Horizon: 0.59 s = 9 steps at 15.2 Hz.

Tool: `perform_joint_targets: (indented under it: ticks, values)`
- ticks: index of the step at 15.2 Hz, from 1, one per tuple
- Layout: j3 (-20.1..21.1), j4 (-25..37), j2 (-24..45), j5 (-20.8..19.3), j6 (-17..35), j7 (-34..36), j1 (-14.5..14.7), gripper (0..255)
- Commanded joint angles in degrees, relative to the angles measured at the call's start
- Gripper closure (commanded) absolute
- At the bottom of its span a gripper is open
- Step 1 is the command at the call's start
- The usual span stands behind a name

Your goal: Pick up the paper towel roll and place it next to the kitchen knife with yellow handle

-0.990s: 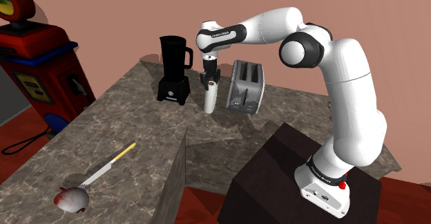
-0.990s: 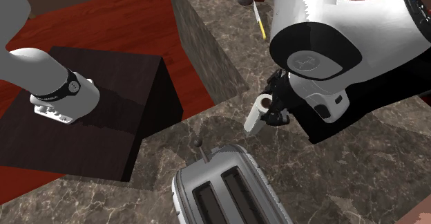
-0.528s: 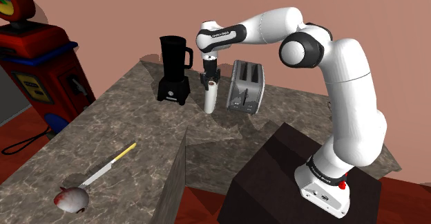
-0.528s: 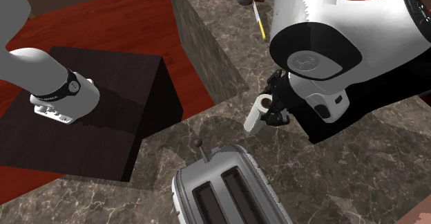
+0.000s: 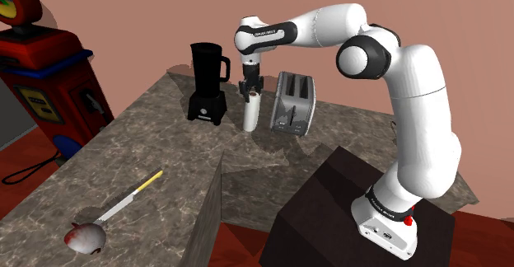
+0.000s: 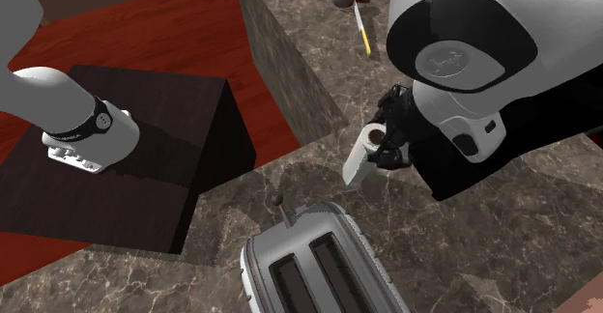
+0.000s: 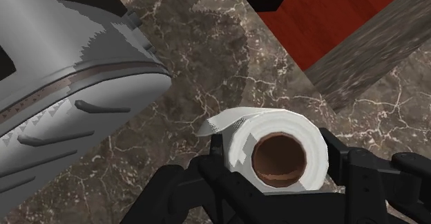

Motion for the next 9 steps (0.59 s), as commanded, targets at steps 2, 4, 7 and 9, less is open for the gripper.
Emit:
perform_joint_targets:
  ticks: [2, 4, 7, 9]
  values:
    - [-0.01, 1.13, -0.67, -0.03, -1.82, 0.14, -0.02, 255]
    - [-0.01, 1.95, -1.11, -0.05, -3.08, 0.23, -0.03, 255]
    - [-0.01, 3.34, -1.69, -0.08, -5.03, 0.37, -0.06, 255]
    - [-0.01, 4.37, -2.00, -0.09, -6.37, 0.47, -0.07, 255]
